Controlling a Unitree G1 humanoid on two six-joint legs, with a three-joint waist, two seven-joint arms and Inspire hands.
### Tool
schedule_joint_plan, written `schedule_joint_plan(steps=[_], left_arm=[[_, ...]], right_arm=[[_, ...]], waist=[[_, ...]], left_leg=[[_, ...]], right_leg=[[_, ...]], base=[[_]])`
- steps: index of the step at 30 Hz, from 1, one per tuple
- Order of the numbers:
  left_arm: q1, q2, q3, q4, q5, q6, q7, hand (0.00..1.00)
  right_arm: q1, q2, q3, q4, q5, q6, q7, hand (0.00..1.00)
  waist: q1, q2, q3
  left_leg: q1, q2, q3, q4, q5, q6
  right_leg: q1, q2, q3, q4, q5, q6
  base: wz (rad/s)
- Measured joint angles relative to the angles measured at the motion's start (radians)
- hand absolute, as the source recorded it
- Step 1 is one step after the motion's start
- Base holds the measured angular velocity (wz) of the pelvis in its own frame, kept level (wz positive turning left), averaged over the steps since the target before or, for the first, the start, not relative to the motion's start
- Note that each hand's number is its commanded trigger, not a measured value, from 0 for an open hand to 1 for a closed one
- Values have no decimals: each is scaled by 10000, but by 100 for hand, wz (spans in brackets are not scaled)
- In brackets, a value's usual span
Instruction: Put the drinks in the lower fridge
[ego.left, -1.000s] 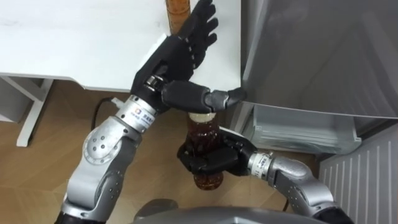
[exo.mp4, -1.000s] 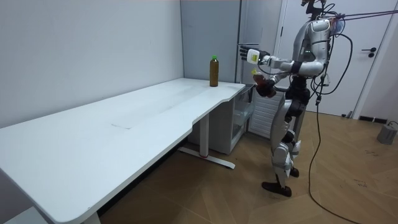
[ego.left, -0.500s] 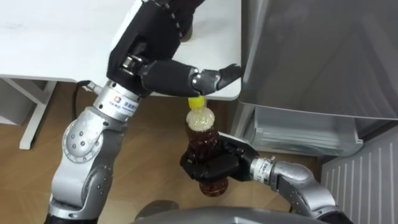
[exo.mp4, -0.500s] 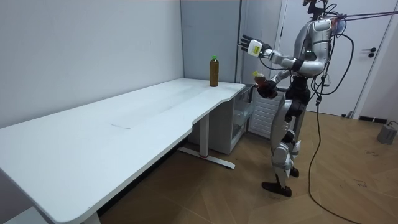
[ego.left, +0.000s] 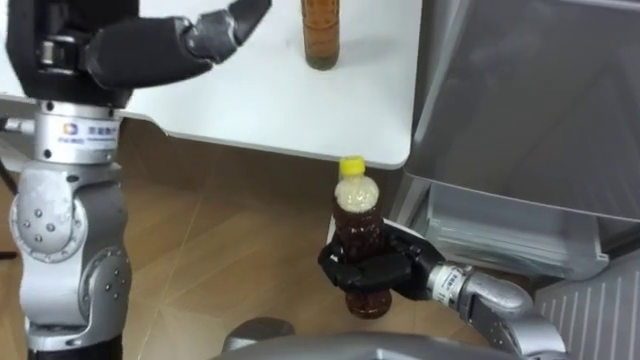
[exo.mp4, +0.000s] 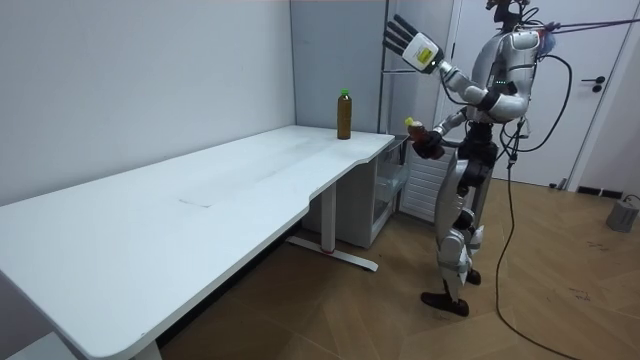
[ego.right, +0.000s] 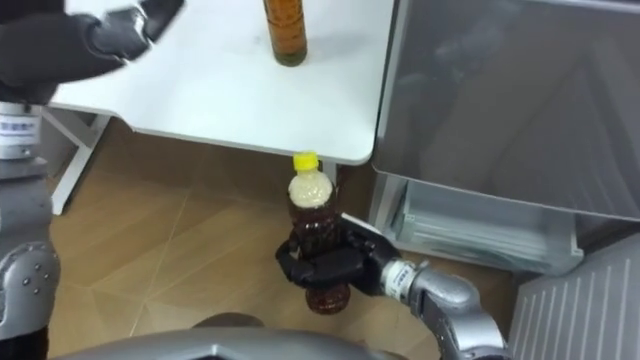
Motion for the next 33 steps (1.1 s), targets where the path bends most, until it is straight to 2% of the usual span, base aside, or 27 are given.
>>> schedule_joint_plan(steps=[4, 7, 9, 12, 17, 22, 24, 28, 30, 33], left_arm=[[0, 0, 614, -1, 149, -79, 619, 0], [24, 0, 935, 10, 158, -277, 1454, 0], [181, -2, 1022, 53, 166, -545, 2164, 0], [504, -2, 1231, 176, 169, -601, 2735, 0], [747, 20, 1784, 1720, 163, -595, 3845, 0], [1055, 10, 1680, 3426, -8, -564, 4630, 0], [1096, 10, 1559, 4522, -866, -488, 4919, 0], [1167, 20, 1216, 6457, -2678, -442, 5115, 0], [1317, 15, 585, 7848, -3639, -269, 5116, 0], [1322, 14, -41, 9119, -4807, 19, 4979, 0]], right_arm=[[39, -11, -112, -21, -160, -1, 2, 100], [180, 15, -294, -107, -154, -44, 8, 100], [304, 11, -359, -106, -153, -82, 5, 100], [355, -6, -357, -109, -152, -81, -8, 100], [490, -59, -375, -395, -153, -50, -145, 100], [593, -48, -319, -574, -93, 40, -381, 100], [614, -61, -95, -571, -81, 167, -587, 100], [585, 24, 87, -533, -58, 250, -817, 100], [383, 13, 208, -534, -59, 372, -1024, 100], [168, 44, 390, -467, -57, 548, -1157, 100]], waist=[[101, 19, 6], [281, 34, 15], [450, 36, 15], [530, 44, 17], [682, 109, -30], [901, 48, -88], [1047, -16, -118], [1073, -134, -111], [1054, -194, -75], [1060, -370, -52]], left_leg=[[13, -2, -3, 74, 2, -1], [20, -3, -4, 13, 1, -1], [104, -2, 1, -15, -1, -2], [137, -2, -2, -39, 7, -12], [191, 6, -3, -94, 46, -29], [177, 8, 40, -98, 46, -28], [189, 1, 41, -126, 49, -29], [330, 6, 59, -209, 50, -31], [331, 14, 132, -266, 51, -33], [322, 17, 144, -310, 49, -35]], right_leg=[[10, 0, 0, 0, 0, -1], [-6, 4, 4, 0, 0, 0], [17, 4, 19, 2, 0, 0], [45, 4, 13, -1, 0, 0], [61, 6, 18, -2, -1, -2], [25, 6, 60, -39, -5, -6], [88, 23, 51, -178, 13, -23], [186, 22, 63, -202, 7, -21], [150, 15, 113, -224, 7, -21], [163, 24, 118, -290, 10, -21]], base=[[0], [0], [0], [0], [0], [-2], [0], [-1], [-7], [0]])
